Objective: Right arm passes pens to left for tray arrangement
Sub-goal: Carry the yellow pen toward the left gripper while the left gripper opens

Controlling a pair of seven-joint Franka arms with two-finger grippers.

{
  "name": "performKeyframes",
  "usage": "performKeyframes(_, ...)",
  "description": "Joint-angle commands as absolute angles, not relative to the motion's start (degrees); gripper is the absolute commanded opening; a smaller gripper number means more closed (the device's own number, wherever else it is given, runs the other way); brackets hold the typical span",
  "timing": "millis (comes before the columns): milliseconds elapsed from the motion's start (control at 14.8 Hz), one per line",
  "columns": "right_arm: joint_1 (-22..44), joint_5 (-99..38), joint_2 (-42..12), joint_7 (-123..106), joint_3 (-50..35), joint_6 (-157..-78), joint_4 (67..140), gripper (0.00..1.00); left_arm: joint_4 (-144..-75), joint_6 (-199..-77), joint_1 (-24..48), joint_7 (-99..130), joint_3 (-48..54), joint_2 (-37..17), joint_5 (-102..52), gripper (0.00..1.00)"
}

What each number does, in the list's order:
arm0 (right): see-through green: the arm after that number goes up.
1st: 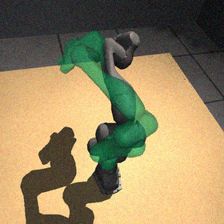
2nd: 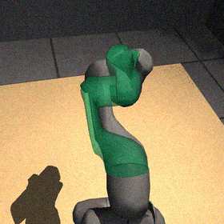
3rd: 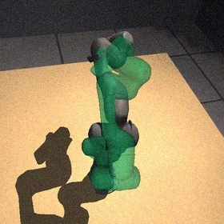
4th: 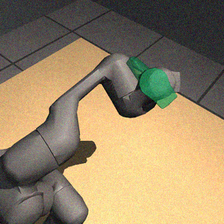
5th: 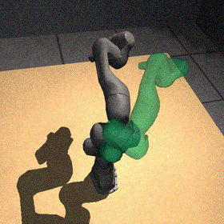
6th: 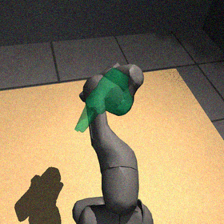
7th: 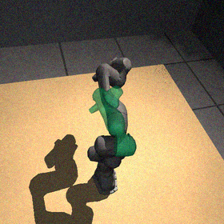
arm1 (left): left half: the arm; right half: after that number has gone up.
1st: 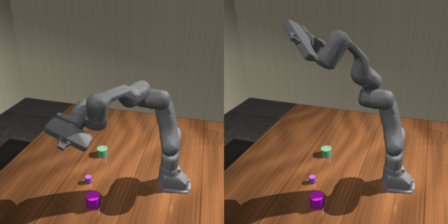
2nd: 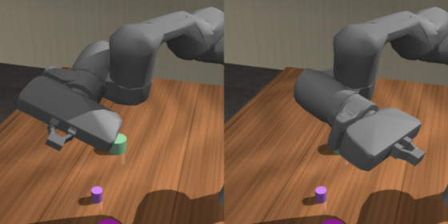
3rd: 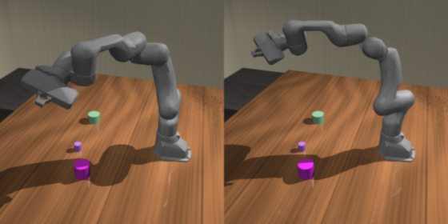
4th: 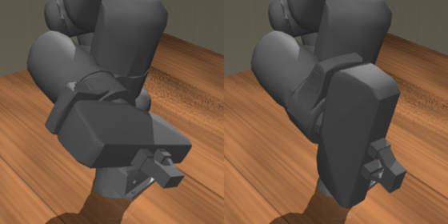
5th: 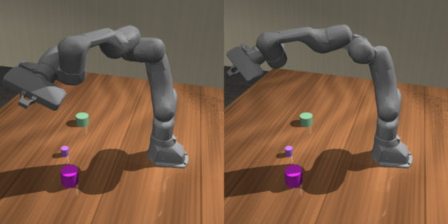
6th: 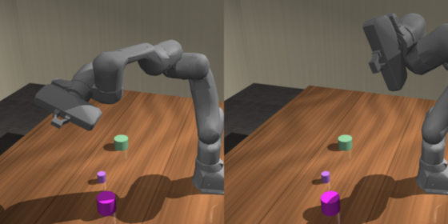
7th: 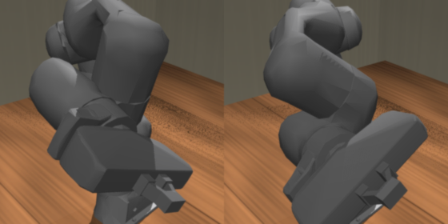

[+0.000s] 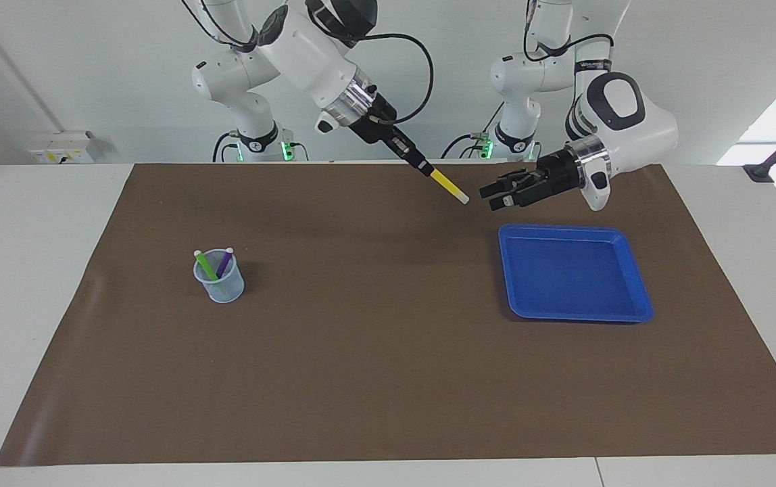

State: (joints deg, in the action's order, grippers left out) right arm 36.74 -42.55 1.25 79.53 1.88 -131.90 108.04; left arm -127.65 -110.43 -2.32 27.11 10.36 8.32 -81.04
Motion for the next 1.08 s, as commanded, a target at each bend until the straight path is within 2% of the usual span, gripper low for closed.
performKeyframes(0,38.0,-43.9,-1.4,81.2,2.1,-133.1,105.0,0.0,-130.9,-112.1,-1.6,28.9,9.9,11.1,-82.4,0.98)
performKeyframes(135,38.1,-43.8,-1.4,82.1,2.1,-133.2,104.7,0.0,-132.0,-111.9,-1.7,29.4,9.9,11.9,-82.4,0.95)
performKeyframes(675,38.8,-43.9,-2.2,85.3,1.3,-133.2,102.2,0.0,-133.2,-111.9,-1.9,33.3,9.8,13.7,-82.4,0.95)
performKeyframes(878,38.9,-43.9,-3.0,86.3,1.3,-133.2,101.0,0.0,-133.2,-111.2,-2.5,33.5,9.8,13.7,-82.4,0.81)
performKeyframes(1013,38.9,-43.9,-3.3,86.3,1.3,-133.2,101.0,0.0,-133.2,-111.0,-3.4,34.4,9.7,14.1,-82.3,0.79)
